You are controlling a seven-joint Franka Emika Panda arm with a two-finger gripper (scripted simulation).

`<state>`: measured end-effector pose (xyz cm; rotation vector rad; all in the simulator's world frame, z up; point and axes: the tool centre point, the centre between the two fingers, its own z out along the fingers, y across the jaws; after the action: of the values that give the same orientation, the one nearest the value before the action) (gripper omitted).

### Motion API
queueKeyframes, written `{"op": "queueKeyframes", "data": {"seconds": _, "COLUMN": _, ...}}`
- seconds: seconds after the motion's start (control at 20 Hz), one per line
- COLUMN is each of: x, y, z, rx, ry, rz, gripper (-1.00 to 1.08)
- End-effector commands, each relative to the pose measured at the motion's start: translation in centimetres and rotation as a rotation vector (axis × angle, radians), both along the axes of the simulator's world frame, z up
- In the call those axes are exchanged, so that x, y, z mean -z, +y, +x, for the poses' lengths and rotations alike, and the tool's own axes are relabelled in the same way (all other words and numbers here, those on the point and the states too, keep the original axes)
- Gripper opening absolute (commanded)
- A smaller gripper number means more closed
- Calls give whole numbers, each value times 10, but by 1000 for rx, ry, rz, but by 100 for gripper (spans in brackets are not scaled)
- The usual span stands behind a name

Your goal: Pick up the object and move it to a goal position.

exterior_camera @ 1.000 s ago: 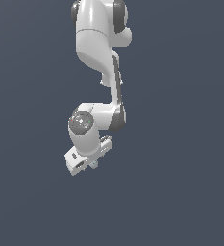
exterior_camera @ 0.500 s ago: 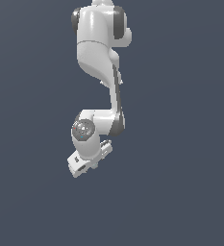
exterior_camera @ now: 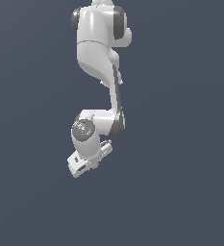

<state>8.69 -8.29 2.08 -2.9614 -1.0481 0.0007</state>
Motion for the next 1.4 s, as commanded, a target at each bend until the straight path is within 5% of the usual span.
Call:
{"op": "queueKeyframes", "data": {"seconds": 0.0, "x": 0, "y": 0, "z": 0, "rx": 0, "ry": 0, "rz": 0, "gripper": -100}}
{"op": "queueKeyframes", "data": {"seconds": 0.65, "x": -44, "y": 20, "z": -6, "rx": 0, "ry": 0, "rz": 0, "gripper": -100}}
{"op": "queueKeyframes", "data": {"seconds": 1.35, "x": -187, "y": 87, "z": -24, "rx": -1, "ry": 0, "rz": -2, "gripper": -100}}
